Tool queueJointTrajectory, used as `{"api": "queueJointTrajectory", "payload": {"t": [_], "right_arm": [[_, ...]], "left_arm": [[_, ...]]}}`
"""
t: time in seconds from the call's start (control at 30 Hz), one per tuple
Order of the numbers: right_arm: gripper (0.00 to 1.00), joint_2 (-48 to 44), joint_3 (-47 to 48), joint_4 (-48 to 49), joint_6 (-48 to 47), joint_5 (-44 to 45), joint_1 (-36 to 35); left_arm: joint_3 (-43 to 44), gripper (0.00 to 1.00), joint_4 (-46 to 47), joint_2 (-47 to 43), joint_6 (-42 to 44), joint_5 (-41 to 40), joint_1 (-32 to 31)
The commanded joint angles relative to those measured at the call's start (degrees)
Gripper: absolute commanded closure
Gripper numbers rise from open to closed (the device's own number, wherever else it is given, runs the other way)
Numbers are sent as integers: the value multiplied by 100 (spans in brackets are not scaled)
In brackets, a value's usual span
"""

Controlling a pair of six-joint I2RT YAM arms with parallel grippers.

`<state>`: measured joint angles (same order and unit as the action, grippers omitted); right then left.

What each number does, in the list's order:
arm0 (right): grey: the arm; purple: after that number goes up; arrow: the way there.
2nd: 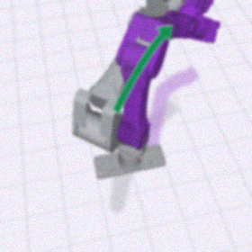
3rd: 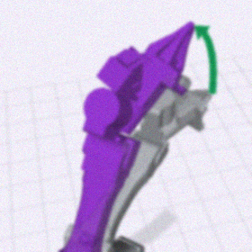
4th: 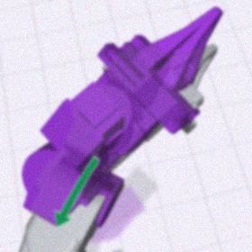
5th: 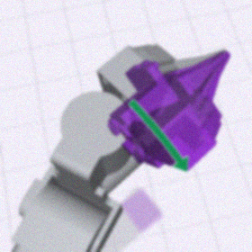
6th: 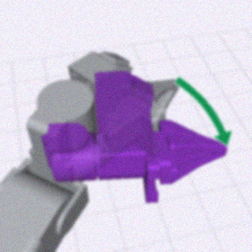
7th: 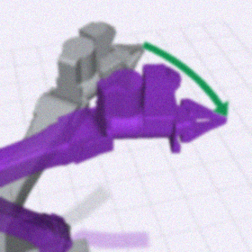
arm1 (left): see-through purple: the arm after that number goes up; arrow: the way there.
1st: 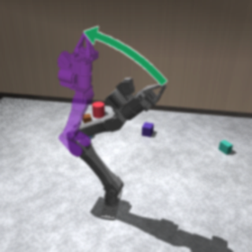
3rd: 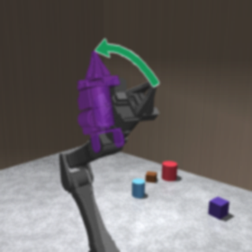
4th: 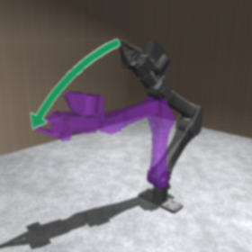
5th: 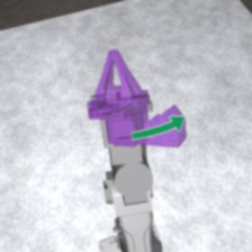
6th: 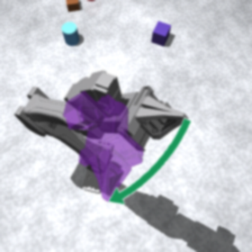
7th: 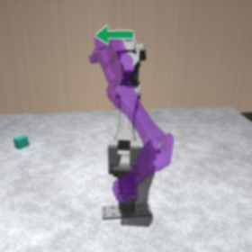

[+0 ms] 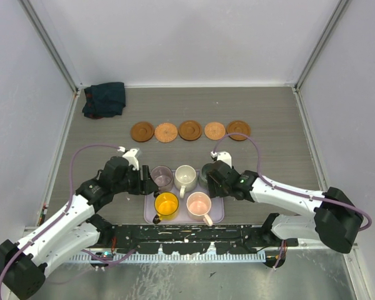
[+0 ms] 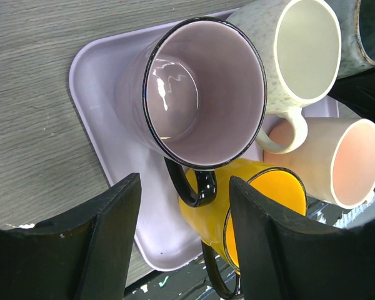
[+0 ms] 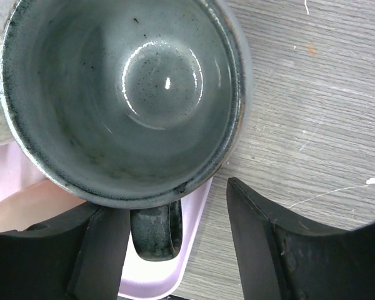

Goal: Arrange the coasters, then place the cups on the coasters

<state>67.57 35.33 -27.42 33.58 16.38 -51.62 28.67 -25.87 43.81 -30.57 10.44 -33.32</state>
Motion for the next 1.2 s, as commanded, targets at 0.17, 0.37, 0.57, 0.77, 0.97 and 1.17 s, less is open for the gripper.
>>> {"api": "queueJointTrajectory", "payload": {"t": [0.17, 0.37, 0.57, 0.77, 0.97, 1.17], "right_arm": [[39, 57, 77, 374, 99, 129, -85], [49, 68, -8, 475, 133, 236, -94], [64, 119, -104, 614, 179, 266, -94], [99, 208, -79, 566, 150, 391, -94], [99, 49, 25, 450, 71, 830, -165], [99, -295, 340, 350, -227, 1478, -202]], "left_arm": [[-36, 40, 293, -66, -13, -65, -25], [-28, 40, 293, -67, -19, -56, -25], [-43, 40, 293, -74, -54, -59, -25], [-57, 40, 293, -105, -72, -102, -19], [-24, 41, 278, -118, -70, -154, -25], [37, 41, 275, -149, -33, -232, -25]]}}
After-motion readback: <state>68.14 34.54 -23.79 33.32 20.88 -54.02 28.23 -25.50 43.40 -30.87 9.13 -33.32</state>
